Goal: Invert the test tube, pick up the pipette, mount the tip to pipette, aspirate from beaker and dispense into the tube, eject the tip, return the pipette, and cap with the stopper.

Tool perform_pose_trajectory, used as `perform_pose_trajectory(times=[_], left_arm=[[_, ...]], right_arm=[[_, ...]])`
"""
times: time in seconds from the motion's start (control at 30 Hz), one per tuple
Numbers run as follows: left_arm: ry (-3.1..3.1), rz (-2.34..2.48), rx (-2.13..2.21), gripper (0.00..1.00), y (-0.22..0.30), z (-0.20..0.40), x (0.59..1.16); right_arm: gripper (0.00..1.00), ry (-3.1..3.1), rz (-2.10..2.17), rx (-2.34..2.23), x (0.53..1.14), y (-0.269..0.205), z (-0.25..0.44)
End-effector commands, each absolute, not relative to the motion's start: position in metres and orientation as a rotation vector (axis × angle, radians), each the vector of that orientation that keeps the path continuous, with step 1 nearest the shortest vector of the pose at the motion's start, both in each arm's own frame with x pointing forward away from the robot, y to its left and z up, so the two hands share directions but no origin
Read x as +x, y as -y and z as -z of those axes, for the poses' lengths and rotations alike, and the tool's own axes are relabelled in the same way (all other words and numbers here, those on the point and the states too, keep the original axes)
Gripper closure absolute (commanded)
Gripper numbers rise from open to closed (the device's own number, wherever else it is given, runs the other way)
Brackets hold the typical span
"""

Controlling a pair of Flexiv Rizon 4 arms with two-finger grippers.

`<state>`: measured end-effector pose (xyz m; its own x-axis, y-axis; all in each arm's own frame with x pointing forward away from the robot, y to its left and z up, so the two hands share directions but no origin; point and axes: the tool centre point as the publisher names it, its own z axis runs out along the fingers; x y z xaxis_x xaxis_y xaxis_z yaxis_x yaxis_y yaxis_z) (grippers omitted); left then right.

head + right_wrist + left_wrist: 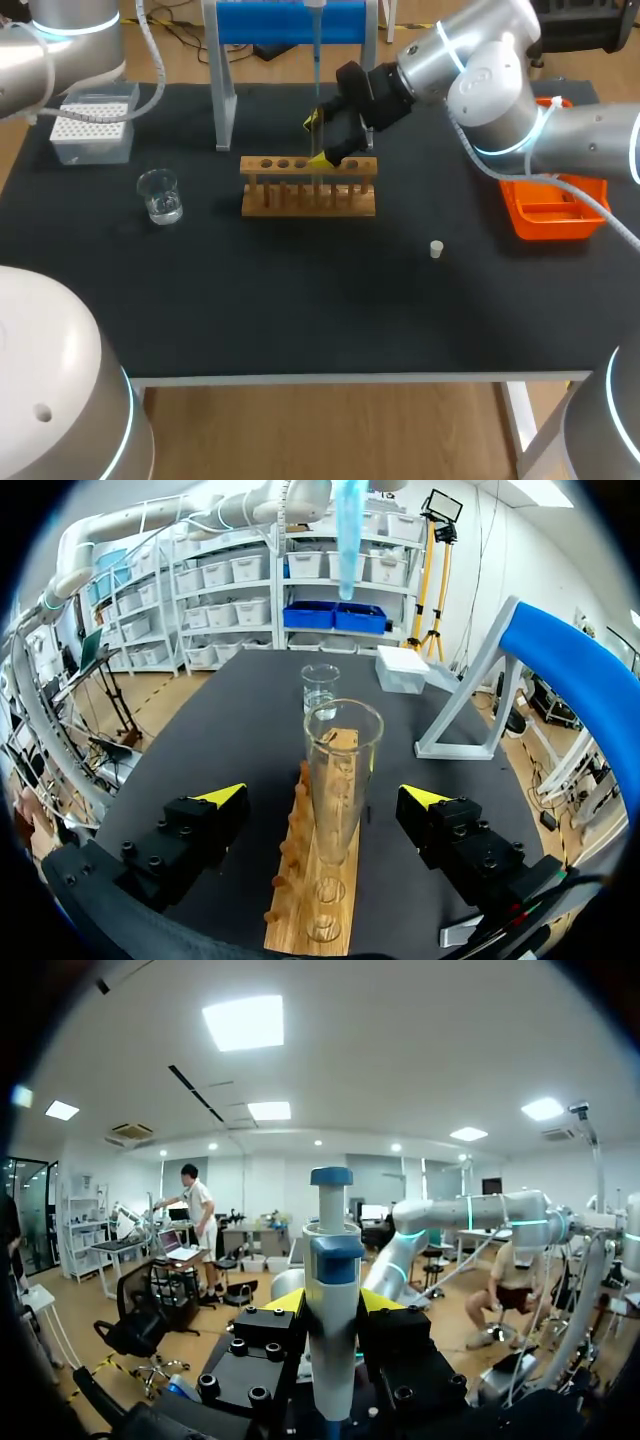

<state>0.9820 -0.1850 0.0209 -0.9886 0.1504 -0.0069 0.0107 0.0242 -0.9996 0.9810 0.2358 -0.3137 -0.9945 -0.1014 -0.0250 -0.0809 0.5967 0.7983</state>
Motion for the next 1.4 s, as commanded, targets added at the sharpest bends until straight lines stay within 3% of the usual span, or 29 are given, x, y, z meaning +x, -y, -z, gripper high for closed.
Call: perform_pose_trajectory(times=[0.03,1.4], left_arm=[[2.176,-2.117,-0.171,1.00,0.185,-0.022,0.982],[2.206,-2.121,-0.143,1.00,0.186,0.000,0.989]], right_arm=[[0.00,2.785,1.388,0.160,0.982,-0.236,0.313],[0.00,2.785,1.388,0.160,0.982,-0.236,0.313]])
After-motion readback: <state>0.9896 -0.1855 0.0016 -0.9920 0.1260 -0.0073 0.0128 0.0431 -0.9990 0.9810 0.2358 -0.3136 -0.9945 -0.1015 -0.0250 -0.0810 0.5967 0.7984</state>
